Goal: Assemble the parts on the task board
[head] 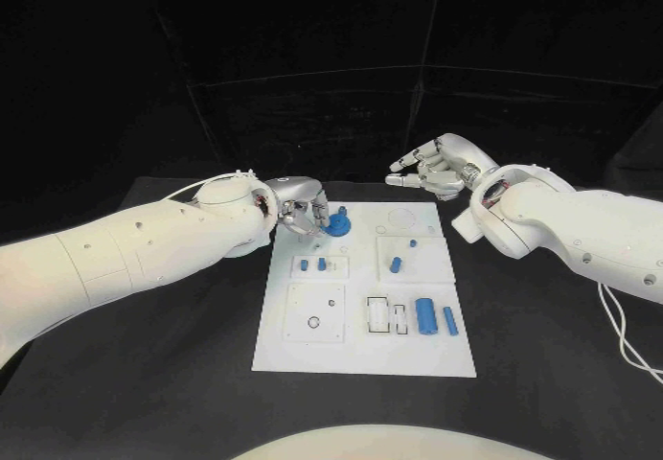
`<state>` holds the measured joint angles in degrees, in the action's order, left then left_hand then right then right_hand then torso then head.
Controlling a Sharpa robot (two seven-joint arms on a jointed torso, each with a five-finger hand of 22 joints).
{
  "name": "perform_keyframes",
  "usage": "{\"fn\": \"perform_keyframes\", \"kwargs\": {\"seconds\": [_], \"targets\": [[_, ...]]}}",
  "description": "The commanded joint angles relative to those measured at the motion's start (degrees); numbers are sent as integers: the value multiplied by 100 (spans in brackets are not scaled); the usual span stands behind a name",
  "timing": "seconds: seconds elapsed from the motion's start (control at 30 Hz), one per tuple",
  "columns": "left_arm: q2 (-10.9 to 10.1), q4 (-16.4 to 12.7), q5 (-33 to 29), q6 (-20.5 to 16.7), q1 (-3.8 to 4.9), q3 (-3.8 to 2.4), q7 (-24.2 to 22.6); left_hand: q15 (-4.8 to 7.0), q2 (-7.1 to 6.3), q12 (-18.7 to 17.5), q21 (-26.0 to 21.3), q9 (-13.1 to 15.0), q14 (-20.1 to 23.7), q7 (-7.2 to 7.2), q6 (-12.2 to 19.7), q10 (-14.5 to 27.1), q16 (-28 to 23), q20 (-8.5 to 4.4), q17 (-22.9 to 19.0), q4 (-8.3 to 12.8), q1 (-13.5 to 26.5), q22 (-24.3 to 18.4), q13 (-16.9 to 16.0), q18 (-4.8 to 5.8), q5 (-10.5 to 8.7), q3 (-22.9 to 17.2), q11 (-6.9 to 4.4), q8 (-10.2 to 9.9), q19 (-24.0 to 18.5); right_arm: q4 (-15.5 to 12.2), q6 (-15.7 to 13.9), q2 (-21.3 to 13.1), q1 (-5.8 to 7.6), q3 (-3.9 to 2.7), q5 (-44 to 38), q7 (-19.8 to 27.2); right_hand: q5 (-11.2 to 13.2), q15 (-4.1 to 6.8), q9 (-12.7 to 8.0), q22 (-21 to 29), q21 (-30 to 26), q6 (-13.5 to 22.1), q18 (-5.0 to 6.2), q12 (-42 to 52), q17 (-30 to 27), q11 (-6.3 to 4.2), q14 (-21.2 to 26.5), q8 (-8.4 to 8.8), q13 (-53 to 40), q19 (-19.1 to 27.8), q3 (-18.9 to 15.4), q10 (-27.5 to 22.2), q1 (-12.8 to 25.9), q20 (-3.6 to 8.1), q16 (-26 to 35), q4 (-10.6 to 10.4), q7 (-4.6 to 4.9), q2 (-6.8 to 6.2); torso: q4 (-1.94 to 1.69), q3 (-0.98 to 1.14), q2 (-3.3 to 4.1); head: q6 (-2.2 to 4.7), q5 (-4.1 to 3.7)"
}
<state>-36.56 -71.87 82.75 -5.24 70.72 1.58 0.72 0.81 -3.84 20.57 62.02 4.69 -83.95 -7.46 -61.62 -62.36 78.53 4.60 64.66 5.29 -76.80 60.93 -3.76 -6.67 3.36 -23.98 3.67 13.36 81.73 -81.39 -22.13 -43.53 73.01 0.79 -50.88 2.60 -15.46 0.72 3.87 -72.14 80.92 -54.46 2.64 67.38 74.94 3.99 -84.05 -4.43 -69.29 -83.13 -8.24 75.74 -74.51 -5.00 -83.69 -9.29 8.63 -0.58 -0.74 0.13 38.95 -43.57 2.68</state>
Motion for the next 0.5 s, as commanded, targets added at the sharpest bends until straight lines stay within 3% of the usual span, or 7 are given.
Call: {"fn": "perform_keyframes", "kwargs": {"seconds": [0.03, 0.5], "targets": [[-26, -16, -140, 207, -13, 7, 87, 30, -19, -36, 22, -8, -114, 5, -23, -56, 11, -6, -8, -16, 43, 10, -8, 38, -29, -33, -2, -25, 29, 2, 42, 5, 10, -3, 13, 38, -31, 21, 5, 3, -28, -45, 102, -1, 479, -41, -365, -22, -6, 40, -33, -2, 10, -3, 13, 10, -4, 47, 12, -6, 7, -2, 13], [8, 85, -149, 216, -82, 106, 67, 32, -35, -54, 42, -11, -110, 9, -31, -70, 1, -6, -34, -21, 66, 33, -9, 41, -30, -31, -4, -35, 32, 15, 48, 16, 8, -3, 13, 44, -31, 21, 5, 3, -28, -45, 102, -1, 479, -41, -365, -22, -6, 40, -33, -2, 10, -3, 13, 10, -4, 47, 17, 2, 9, -35, 7]]}}
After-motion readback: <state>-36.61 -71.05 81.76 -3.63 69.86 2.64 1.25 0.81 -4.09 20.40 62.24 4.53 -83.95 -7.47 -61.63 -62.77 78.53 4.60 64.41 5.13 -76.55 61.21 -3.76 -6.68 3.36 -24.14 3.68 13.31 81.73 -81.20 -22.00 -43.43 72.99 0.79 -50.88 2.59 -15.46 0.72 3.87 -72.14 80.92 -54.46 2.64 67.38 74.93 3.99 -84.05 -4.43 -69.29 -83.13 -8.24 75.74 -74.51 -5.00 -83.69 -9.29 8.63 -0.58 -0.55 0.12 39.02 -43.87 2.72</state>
